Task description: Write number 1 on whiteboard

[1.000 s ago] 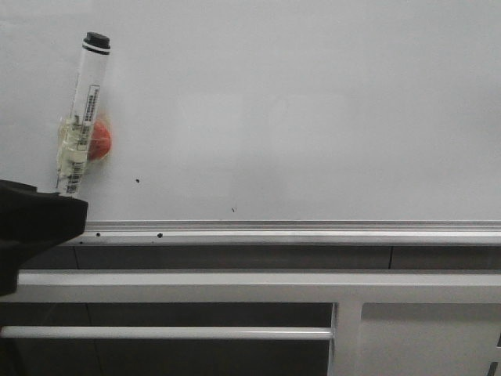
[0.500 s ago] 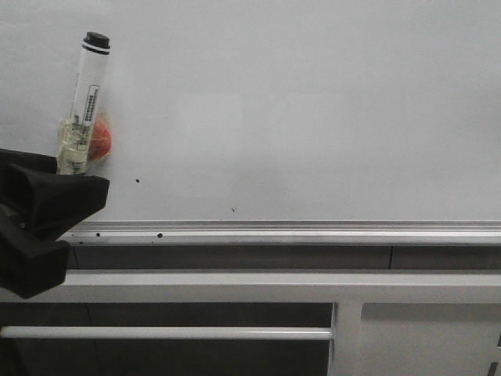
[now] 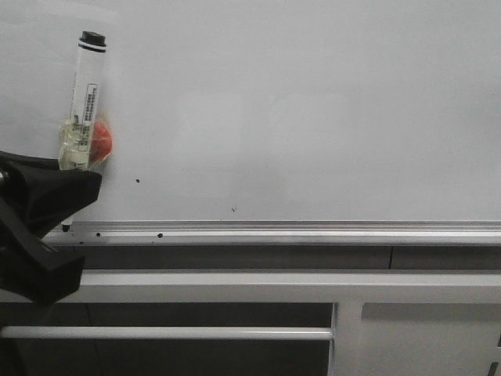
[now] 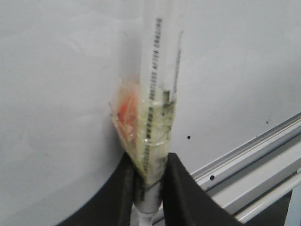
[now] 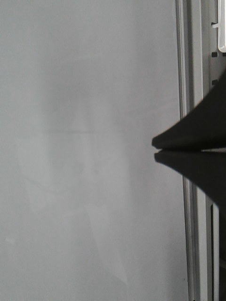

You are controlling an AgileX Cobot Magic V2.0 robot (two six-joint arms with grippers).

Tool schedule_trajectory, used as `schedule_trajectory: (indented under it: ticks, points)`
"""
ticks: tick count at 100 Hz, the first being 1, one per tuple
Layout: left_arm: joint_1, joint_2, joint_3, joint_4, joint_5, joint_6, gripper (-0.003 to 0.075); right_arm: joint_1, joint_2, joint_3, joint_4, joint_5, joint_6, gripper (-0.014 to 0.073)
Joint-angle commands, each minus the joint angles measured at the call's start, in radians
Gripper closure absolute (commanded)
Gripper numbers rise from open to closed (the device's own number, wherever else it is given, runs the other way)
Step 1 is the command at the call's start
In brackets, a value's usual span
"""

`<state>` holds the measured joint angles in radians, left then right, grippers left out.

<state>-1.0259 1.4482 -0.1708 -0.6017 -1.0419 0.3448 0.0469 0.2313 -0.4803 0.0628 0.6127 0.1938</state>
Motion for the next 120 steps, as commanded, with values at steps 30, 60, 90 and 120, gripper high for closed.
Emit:
schedule_trajectory:
  ticks: [30, 60, 90, 120]
  points:
    - [-0.008, -0.015, -0.039, 0.211, -0.035, 0.138, 0.0741, 0.261, 0.125, -0.057, 0.134, -0.026, -0.382, 0.0657]
    - [-0.008, -0.060, -0.230, 0.244, 0.389, 0.504, 0.0741, 0.527, 0.373, -0.133, 0.083, 0.035, -0.483, 0.0649]
    - [-0.008, -0.120, -0.325, 0.156, 0.540, 0.640, 0.0741, 0.561, 0.564, -0.276, 0.088, 0.021, -0.487, 0.0068]
    - [-0.035, -0.156, -0.378, 0.165, 0.651, 0.725, 0.0741, 0.701, 0.649, -0.317, 0.091, -0.071, -0.542, 0.0146]
